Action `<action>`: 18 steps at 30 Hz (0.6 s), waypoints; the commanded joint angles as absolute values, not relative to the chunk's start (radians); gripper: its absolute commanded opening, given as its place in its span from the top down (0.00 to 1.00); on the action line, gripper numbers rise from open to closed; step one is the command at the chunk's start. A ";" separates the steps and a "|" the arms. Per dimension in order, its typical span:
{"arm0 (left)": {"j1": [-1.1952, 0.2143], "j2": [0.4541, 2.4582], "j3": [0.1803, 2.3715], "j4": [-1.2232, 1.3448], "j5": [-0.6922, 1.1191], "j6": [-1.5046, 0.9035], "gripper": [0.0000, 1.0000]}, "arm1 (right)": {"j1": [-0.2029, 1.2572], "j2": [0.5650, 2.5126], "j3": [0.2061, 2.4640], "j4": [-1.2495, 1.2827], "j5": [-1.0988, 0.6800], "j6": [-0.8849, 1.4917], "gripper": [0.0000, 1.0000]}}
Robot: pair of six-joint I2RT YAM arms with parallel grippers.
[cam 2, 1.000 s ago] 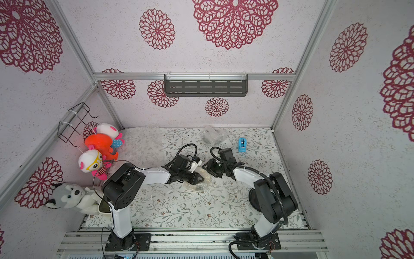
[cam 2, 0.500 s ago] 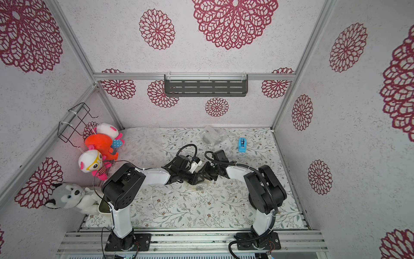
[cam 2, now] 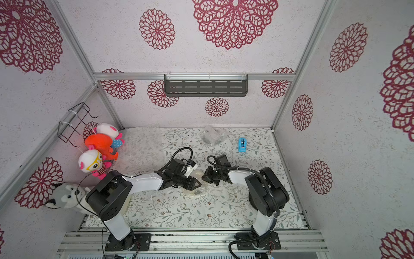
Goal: Wrap dinner plates in bubble wrap
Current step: Wrap the plate in the bubble wrap.
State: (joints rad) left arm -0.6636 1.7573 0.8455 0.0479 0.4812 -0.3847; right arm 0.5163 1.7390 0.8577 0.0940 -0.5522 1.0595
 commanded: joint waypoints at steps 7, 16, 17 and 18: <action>-0.670 1.871 0.818 0.011 0.456 -0.508 0.93 | 0.499 1.670 0.864 0.128 -0.525 1.036 1.00; -0.657 1.879 0.785 0.071 0.447 -0.590 1.00 | 0.511 1.620 0.747 0.060 -0.555 0.870 1.00; -0.656 1.875 0.785 0.070 0.453 -0.587 1.00 | 0.511 1.641 0.728 0.035 -0.546 0.844 1.00; -0.653 1.865 0.784 0.068 0.459 -0.584 1.00 | 0.509 1.661 0.717 0.013 -0.530 0.816 1.00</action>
